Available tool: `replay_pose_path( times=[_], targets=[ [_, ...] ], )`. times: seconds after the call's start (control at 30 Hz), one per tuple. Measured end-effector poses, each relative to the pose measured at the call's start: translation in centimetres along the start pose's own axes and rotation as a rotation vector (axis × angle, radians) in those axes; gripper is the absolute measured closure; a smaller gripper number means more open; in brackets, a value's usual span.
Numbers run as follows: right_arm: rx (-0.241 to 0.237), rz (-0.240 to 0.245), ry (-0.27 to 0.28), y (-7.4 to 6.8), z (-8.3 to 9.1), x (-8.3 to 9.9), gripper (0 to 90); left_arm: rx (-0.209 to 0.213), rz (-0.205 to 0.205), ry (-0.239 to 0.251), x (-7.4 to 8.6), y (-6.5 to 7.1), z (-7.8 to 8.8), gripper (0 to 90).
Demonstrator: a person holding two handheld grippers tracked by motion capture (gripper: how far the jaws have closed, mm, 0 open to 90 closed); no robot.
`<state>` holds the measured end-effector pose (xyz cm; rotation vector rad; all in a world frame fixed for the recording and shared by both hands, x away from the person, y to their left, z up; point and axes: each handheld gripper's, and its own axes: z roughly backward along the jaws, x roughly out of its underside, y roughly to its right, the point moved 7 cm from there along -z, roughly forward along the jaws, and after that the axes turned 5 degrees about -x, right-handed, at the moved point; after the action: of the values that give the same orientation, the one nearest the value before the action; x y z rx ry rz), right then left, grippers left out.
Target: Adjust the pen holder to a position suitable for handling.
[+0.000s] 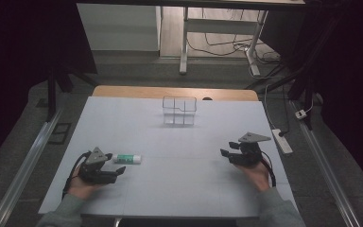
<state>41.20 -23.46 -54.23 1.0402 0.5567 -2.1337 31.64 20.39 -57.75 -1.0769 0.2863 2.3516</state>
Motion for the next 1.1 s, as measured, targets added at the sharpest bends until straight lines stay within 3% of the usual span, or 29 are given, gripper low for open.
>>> replay_pose_path(
  times=[0.4,0.6,1.1],
  targets=[
    [-0.020,0.019,0.006,-1.2,3.0,2.6,38.9,-0.008,-0.001,-0.001,-0.1,-0.1,-0.1,23.6],
    [-0.022,0.049,0.005,-1.5,3.3,3.1,37.7,-0.011,0.001,0.003,-0.2,-0.3,-0.1,23.7],
    [-0.033,0.039,0.001,-1.4,3.1,3.3,36.5,-0.012,-0.028,0.015,-1.1,-0.4,0.5,24.6]
  ],
)
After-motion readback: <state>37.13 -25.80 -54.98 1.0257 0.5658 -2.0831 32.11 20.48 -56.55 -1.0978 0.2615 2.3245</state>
